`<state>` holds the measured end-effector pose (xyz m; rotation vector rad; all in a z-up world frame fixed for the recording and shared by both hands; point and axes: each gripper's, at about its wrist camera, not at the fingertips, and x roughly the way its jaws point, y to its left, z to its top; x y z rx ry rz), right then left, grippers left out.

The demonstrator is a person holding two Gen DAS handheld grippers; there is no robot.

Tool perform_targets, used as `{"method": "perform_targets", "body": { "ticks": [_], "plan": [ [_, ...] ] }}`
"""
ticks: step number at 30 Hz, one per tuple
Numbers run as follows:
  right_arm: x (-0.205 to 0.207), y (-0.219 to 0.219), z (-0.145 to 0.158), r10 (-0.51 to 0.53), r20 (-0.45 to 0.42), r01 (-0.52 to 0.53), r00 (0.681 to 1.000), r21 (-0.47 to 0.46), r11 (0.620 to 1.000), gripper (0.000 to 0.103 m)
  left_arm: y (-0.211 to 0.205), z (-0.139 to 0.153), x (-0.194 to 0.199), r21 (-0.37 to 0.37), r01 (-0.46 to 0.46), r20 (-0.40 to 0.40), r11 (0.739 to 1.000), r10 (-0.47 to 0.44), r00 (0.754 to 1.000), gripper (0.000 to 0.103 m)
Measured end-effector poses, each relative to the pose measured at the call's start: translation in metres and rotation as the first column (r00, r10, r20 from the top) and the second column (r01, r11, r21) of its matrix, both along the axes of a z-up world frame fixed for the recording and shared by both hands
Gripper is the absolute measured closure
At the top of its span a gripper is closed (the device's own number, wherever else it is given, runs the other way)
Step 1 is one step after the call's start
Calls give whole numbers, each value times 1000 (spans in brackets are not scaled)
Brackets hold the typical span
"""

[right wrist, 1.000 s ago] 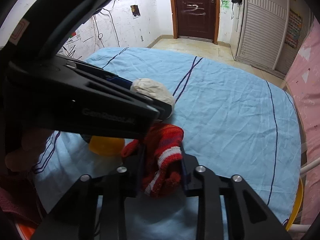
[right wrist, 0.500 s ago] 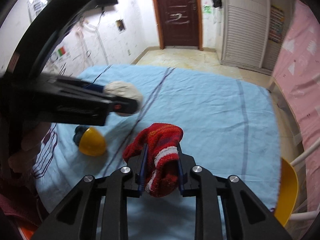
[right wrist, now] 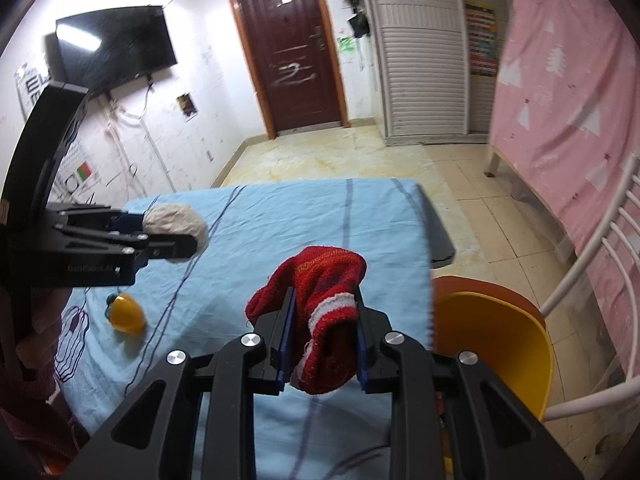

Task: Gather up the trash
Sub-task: 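Carry both items over the yellow bin and open both tools to drop them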

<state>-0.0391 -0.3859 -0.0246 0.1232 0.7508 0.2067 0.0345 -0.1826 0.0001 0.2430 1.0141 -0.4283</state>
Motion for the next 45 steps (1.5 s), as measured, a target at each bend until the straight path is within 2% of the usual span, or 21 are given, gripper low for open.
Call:
{"method": "perform_targets", "body": {
  "ticks": [15, 28, 45],
  "plan": [
    [-23, -78, -6, -137, 32, 135, 990, 76, 988, 85, -74, -2, -19, 76, 99, 16, 992, -101, 995, 56],
    [-42, -150, -25, -294, 55, 281, 954, 163, 946, 85, -142, -14, -38, 118, 198, -6, 973, -199, 980, 56],
    [-39, -199, -63, -371, 31, 353, 928, 246, 903, 85, -229, -42, -51, 78, 323, -113, 943, -313, 943, 56]
  ]
}}
